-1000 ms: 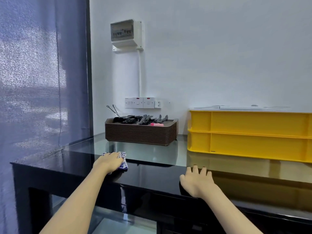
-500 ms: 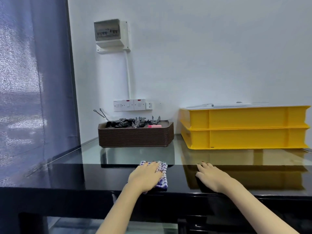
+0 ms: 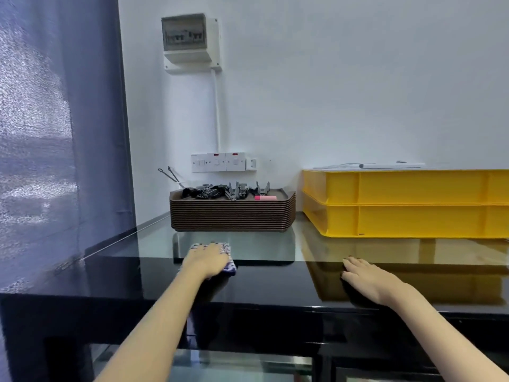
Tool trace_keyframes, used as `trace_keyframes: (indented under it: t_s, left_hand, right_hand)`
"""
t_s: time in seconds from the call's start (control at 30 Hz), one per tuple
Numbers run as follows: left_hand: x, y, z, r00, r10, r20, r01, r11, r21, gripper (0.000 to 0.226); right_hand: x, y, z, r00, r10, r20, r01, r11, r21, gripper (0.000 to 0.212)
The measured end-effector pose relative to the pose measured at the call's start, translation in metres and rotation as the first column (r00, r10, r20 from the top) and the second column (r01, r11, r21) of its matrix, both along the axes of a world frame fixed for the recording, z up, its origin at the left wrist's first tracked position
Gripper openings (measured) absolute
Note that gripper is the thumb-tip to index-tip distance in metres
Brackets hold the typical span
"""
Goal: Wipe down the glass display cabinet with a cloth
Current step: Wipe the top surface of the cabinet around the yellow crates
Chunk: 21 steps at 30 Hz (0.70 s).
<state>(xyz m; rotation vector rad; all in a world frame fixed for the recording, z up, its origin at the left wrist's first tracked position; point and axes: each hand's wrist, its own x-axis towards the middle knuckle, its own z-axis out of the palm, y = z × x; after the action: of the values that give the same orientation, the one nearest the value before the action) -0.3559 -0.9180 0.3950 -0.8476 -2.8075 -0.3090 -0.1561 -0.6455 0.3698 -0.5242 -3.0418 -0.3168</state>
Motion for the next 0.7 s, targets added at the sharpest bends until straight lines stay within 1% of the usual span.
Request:
trace_keyframes:
  t_s: [0.07,0.17,0.2,0.23,0.33,0.4,0.43,0.5,0.53,0.57,0.6,0.67,0.7]
  left_hand:
    - [0.047,0.043,0.001,0.990,-0.143,0.003,0.143,0.990,0.006,0.022]
    - [0.102,0.075,-0.008,0.941,-0.339,-0.023,0.339,0.941,-0.015,0.037]
    - [0.106,0.072,-0.013,0.928,-0.371,-0.020,0.370,0.929,-0.028,0.040]
    - [0.102,0.062,-0.019,0.931,-0.365,-0.004,0.365,0.931,-0.012,0.043]
    - [0.054,0.005,-0.026,0.966,-0.259,0.021,0.256,0.963,0.078,0.049]
    - [0.012,-0.043,-0.024,0.984,-0.176,0.008,0.176,0.982,0.063,0.045]
    - [-0.008,-0.067,-0.021,0.993,-0.115,0.022,0.113,0.991,0.069,0.045]
    - [-0.039,-0.106,-0.018,0.996,0.048,0.075,-0.053,0.996,0.075,0.047]
    - [-0.050,-0.118,-0.018,0.989,0.118,0.091,-0.124,0.990,0.063,0.047]
    - [-0.056,-0.124,-0.018,0.982,0.164,0.097,-0.169,0.985,0.045,0.046]
    - [-0.056,-0.123,-0.017,0.977,0.193,0.095,-0.196,0.980,0.026,0.045]
    - [-0.045,-0.107,-0.013,0.976,0.212,0.049,-0.214,0.977,0.024,0.042]
    - [-0.035,-0.094,-0.011,0.982,0.190,0.015,-0.190,0.982,0.021,0.041]
  right_hand:
    - [0.002,0.001,0.002,1.000,0.014,0.019,-0.015,1.000,0.015,0.038]
    - [0.003,0.004,0.001,1.000,0.002,0.029,-0.002,1.000,0.003,0.040]
    - [0.003,0.005,0.001,1.000,-0.008,0.023,0.009,1.000,-0.007,0.041]
    - [0.002,0.004,0.000,1.000,-0.020,0.018,0.020,1.000,-0.024,0.042]
    - [0.004,-0.002,0.001,0.997,-0.075,0.024,0.077,0.996,-0.049,0.049]
    - [0.006,-0.005,0.003,0.995,-0.074,0.062,0.076,0.997,-0.032,0.067]
    - [0.005,-0.005,0.004,0.993,-0.086,0.075,0.089,0.995,-0.039,0.070]
    - [0.002,-0.006,0.005,0.992,-0.114,0.054,0.119,0.989,-0.083,0.069]
    - [0.000,-0.006,0.004,0.991,-0.133,0.034,0.136,0.983,-0.121,0.064]
    - [-0.002,-0.007,0.005,0.989,-0.150,0.021,0.151,0.977,-0.148,0.060]
    - [-0.003,-0.009,0.006,0.986,-0.165,0.012,0.164,0.971,-0.171,0.062]
    - [-0.012,-0.019,0.008,0.989,-0.146,0.012,0.146,0.976,-0.161,0.074]
    - [-0.021,-0.026,0.008,0.993,-0.117,0.009,0.117,0.981,-0.157,0.069]
